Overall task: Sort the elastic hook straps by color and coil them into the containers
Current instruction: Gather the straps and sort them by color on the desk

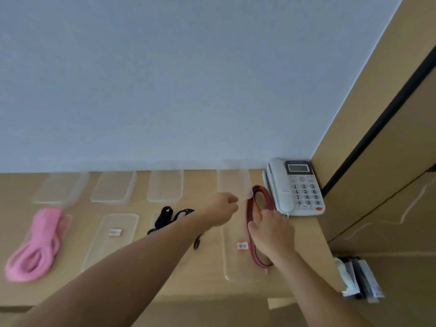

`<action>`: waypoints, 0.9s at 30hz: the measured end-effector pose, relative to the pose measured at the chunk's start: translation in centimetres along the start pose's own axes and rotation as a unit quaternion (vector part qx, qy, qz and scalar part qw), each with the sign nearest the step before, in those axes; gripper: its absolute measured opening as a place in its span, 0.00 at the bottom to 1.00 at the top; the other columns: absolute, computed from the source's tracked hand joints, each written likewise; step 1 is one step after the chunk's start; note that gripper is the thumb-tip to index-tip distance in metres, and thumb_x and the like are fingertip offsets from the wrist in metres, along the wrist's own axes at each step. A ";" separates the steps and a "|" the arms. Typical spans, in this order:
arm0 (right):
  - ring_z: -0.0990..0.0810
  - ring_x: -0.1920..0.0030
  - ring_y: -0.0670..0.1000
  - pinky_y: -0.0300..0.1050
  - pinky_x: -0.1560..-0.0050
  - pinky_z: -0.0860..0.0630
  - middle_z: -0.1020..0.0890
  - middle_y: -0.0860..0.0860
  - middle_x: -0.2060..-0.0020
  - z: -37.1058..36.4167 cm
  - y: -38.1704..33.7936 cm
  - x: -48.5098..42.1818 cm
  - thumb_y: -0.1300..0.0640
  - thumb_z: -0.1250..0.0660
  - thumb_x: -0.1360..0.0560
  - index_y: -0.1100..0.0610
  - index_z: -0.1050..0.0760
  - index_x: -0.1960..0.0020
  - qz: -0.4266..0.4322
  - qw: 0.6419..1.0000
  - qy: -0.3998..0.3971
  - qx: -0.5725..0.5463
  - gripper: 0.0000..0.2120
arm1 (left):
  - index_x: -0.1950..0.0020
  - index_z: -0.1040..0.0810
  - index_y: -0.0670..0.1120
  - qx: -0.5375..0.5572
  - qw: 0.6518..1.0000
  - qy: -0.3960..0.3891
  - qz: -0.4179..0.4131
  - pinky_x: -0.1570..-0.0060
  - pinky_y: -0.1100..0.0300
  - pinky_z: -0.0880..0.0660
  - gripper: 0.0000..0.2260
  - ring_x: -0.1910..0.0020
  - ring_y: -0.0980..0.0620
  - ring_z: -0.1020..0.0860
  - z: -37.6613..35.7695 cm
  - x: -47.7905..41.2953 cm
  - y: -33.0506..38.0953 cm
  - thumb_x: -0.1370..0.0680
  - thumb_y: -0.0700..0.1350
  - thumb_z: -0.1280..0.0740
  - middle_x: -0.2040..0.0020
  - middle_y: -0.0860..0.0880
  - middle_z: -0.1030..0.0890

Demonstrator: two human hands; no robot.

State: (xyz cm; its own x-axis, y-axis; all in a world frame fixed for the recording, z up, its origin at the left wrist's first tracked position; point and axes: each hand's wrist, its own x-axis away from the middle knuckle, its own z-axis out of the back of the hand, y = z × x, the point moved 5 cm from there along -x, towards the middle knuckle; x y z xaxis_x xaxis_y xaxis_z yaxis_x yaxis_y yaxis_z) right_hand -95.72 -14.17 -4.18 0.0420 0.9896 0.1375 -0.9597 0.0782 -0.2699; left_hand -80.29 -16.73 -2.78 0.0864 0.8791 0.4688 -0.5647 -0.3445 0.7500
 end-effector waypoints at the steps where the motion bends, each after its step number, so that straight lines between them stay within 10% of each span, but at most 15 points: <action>1: 0.25 0.42 0.56 0.53 0.45 0.28 0.23 0.53 0.44 0.2 -1.8 0.2 0.45 0.42 0.23 0.54 0.28 0.40 0.026 1.000 -0.006 -0.007 0.17 | 0.27 0.31 0.42 -0.001 1.000 0.010 0.000 0.39 0.61 0.33 0.18 0.31 0.46 0.28 1.3 1.1 -0.6 0.18 0.40 0.41 0.29 0.45 0.27; 15: 0.34 0.32 0.58 0.53 0.34 0.32 0.30 0.55 0.32 -7.2 -38.5 17.5 0.47 0.41 0.21 0.55 0.33 0.29 0.352 0.929 -0.116 0.010 0.23 | 0.26 0.31 0.45 -0.034 0.940 0.322 0.102 0.39 0.60 0.33 0.21 0.34 0.46 0.26 25.7 30.4 -27.4 0.20 0.43 0.38 0.29 0.44 0.28; 27: 0.36 0.29 0.55 0.53 0.30 0.35 0.32 0.52 0.28 -16.8 -61.4 42.8 0.44 0.39 0.21 0.55 0.35 0.26 0.635 0.735 -0.236 0.031 0.27 | 0.27 0.30 0.46 0.087 0.792 0.514 0.319 0.32 0.55 0.35 0.21 0.31 0.46 0.30 27.5 59.8 -49.1 0.21 0.45 0.37 0.30 0.45 0.28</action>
State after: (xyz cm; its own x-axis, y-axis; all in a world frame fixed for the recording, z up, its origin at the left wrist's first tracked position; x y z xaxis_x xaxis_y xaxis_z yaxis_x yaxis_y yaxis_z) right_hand -30.34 25.37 2.27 -0.9854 0.1072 0.1322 -0.1540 -0.8924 -0.4242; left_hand -24.85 43.73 1.28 -0.9344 0.2818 0.2177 -0.0959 -0.7878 0.6084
